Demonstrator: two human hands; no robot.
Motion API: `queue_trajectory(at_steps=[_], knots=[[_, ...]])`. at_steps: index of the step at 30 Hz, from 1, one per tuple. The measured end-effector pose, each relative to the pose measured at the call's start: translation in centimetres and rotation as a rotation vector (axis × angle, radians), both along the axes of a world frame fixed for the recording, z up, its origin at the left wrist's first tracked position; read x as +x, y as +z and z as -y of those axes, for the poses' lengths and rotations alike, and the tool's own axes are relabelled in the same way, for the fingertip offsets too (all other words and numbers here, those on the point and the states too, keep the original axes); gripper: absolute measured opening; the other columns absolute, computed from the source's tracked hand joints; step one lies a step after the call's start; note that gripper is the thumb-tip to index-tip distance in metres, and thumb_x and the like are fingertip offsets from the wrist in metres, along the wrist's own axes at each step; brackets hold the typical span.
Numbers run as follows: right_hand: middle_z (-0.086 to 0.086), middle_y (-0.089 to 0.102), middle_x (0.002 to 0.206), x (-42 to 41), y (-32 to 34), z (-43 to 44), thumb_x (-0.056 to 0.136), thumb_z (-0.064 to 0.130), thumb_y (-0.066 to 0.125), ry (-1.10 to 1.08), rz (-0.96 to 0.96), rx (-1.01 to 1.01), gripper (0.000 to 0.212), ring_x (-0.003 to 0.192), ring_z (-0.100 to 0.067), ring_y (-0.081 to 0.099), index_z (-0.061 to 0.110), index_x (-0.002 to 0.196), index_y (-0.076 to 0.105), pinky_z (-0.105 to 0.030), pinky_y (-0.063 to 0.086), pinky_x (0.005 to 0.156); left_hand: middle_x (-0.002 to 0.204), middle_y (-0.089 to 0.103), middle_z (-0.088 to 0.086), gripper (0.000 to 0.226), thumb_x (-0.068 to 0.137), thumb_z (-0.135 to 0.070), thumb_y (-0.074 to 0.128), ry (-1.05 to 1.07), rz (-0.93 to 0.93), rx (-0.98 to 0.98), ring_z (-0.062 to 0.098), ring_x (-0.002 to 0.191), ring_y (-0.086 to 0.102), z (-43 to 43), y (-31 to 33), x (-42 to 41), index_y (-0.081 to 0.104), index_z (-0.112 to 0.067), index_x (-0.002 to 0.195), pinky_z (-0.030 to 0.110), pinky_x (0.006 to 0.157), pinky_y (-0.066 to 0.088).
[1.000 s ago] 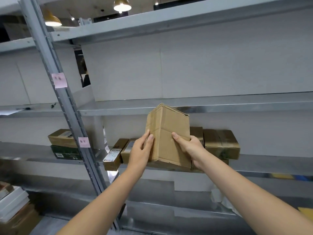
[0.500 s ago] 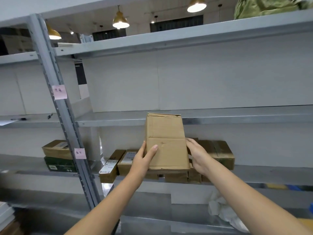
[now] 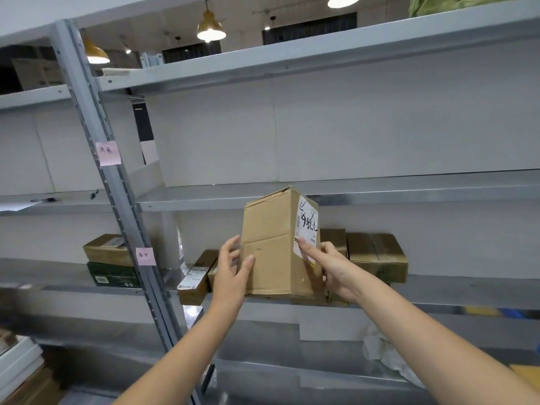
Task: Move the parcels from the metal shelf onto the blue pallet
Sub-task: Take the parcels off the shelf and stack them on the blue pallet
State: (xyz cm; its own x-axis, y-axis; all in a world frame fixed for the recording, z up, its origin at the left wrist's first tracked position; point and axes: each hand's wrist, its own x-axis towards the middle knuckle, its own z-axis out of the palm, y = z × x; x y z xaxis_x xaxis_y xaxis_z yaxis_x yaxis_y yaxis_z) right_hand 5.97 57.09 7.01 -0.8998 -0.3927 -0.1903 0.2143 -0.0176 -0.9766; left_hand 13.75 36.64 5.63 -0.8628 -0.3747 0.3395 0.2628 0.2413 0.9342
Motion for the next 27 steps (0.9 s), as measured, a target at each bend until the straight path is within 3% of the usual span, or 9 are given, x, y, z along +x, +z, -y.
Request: queue_trajectory(at_steps=[4, 7, 10, 14, 16, 19, 22, 27], knots=[[-0.003, 0.062, 0.122, 0.3, -0.5, -0.2, 0.043, 0.069, 0.084, 0.002, -0.032, -0.018, 0.098, 0.117, -0.025, 0.055, 0.023, 0.118, 0.041, -0.051, 0.036, 0.108, 0.119, 0.058, -0.008, 0.021, 0.096, -0.021, 0.057, 0.047, -0.012, -0.099, 0.011, 0.109, 0.059, -0.4, -1.1, -0.3, 0.057, -0.031, 0.114, 0.032, 0.084, 0.054], [-0.002, 0.062, 0.122, 0.7, -1.1, -0.2, 0.045, 0.06, 0.088, -0.026, -0.031, -0.056, 0.105, 0.114, -0.025, 0.059, 0.024, 0.128, 0.034, -0.049, 0.046, 0.102, 0.12, 0.061, -0.01, 0.026, 0.094, -0.037, 0.058, 0.0, 0.054, -0.045, 0.009, 0.111, 0.059, -1.7, -1.7, -0.4, 0.058, -0.031, 0.12, 0.034, 0.09, 0.053], [0.003, 0.064, 0.12, 1.0, -1.8, -0.7, 0.054, 0.059, 0.085, -0.064, -0.058, -0.041, 0.093, 0.108, -0.021, 0.064, 0.029, 0.129, 0.038, -0.047, 0.051, 0.096, 0.12, 0.062, -0.008, 0.046, 0.089, -0.055, 0.054, -0.064, 0.172, 0.013, 0.008, 0.111, 0.058, -3.7, -1.5, -1.0, 0.055, -0.025, 0.125, 0.029, 0.093, 0.048], [0.006, 0.067, 0.117, 1.1, -2.6, -2.7, 0.063, 0.052, 0.084, -0.094, -0.132, 0.017, 0.074, 0.104, -0.02, 0.066, 0.035, 0.126, 0.05, -0.045, 0.054, 0.092, 0.111, 0.07, -0.003, 0.044, 0.088, -0.053, 0.06, -0.197, 0.284, 0.042, 0.011, 0.101, 0.067, -5.8, -1.6, -2.2, 0.062, -0.019, 0.116, 0.034, 0.092, 0.054], [0.009, 0.069, 0.114, 1.2, -2.8, -3.8, 0.068, 0.047, 0.082, -0.115, -0.17, 0.031, 0.059, 0.101, -0.015, 0.068, 0.04, 0.12, 0.055, -0.04, 0.056, 0.088, 0.114, 0.07, -0.002, 0.045, 0.087, -0.047, 0.064, -0.243, 0.275, 0.027, 0.01, 0.1, 0.068, -6.8, -2.4, -2.7, 0.062, -0.017, 0.121, 0.03, 0.089, 0.055], [0.011, 0.07, 0.111, 1.2, -3.2, -5.1, 0.073, 0.042, 0.08, -0.154, -0.199, 0.037, 0.05, 0.1, -0.012, 0.068, 0.043, 0.118, 0.058, -0.035, 0.056, 0.086, 0.109, 0.072, -0.008, 0.041, 0.089, -0.041, 0.065, -0.281, 0.249, 0.058, 0.001, 0.092, 0.069, -8.3, -3.5, -3.4, 0.062, -0.02, 0.124, 0.013, 0.071, 0.053], [0.011, 0.069, 0.113, 0.8, -3.6, -6.5, 0.075, 0.042, 0.079, -0.199, -0.199, 0.059, 0.053, 0.105, -0.015, 0.065, 0.042, 0.123, 0.056, -0.039, 0.054, 0.092, 0.104, 0.073, -0.012, 0.038, 0.089, -0.044, 0.064, -0.333, 0.259, 0.068, -0.001, 0.089, 0.069, -9.6, -4.3, -4.4, 0.064, -0.025, 0.123, 0.011, 0.066, 0.052], [0.013, 0.07, 0.111, -0.3, -3.8, -8.8, 0.077, 0.04, 0.078, -0.294, -0.23, 0.116, 0.048, 0.106, -0.012, 0.065, 0.044, 0.12, 0.058, -0.036, 0.055, 0.09, 0.096, 0.073, -0.019, 0.031, 0.09, -0.038, 0.064, -0.439, 0.251, 0.1, -0.003, 0.088, 0.069, -11.7, -4.9, -6.9, 0.064, -0.028, 0.119, 0.008, 0.064, 0.05]])
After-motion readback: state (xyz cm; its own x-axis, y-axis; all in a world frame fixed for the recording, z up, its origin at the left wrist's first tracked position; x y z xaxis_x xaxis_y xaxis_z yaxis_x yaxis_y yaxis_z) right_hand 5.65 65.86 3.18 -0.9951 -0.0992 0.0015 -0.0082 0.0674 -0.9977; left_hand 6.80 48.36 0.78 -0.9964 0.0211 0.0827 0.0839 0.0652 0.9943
